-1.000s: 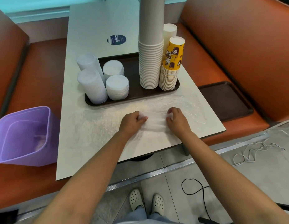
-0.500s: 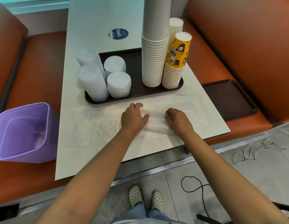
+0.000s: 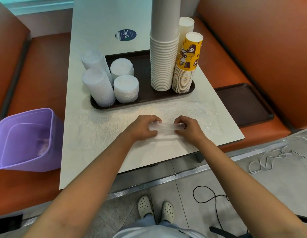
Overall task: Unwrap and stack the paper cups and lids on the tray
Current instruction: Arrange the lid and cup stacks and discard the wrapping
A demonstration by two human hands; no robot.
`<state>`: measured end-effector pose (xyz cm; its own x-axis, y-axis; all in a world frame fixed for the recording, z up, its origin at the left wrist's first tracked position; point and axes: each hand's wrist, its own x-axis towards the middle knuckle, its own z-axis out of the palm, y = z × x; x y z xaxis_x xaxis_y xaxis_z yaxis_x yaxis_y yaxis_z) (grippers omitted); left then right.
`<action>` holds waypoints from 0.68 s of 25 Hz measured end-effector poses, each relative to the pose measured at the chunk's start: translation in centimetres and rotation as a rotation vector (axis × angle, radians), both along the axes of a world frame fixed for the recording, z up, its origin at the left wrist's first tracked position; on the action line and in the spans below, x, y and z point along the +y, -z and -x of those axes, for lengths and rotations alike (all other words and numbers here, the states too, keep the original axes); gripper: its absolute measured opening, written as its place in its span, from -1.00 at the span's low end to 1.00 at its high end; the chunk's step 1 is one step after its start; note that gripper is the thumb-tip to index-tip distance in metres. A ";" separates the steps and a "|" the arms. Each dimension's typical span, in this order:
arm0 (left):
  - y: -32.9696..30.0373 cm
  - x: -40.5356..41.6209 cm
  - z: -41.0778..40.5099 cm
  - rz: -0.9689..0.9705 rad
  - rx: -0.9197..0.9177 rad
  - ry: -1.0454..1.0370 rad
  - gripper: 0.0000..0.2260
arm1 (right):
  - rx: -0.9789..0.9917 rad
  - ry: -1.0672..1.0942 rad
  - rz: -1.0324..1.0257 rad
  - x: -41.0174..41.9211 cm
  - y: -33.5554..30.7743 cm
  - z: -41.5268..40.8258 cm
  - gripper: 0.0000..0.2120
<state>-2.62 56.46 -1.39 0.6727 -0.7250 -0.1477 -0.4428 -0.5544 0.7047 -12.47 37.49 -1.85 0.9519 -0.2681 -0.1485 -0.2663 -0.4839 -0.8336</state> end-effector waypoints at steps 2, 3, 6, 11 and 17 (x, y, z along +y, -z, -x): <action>0.2 0.5 0.5 0.052 0.030 -0.070 -0.66 | -0.047 0.040 -0.032 0.2 0.5 0.3 -0.70; 0.3 0.7 0.9 0.087 0.017 -0.097 -0.69 | -0.064 0.053 -0.050 0.3 0.8 0.4 -0.68; 1.1 0.9 1.9 0.142 -0.115 -0.070 -0.80 | -0.101 0.081 -0.114 0.1 1.7 0.4 -0.55; 1.2 1.4 2.2 0.124 -0.170 0.019 -0.78 | -0.172 0.031 -0.060 0.2 2.3 0.5 -0.45; 2.1 1.9 2.1 0.193 -0.325 0.003 -0.90 | -0.176 -0.117 0.113 -0.5 2.7 0.4 -0.65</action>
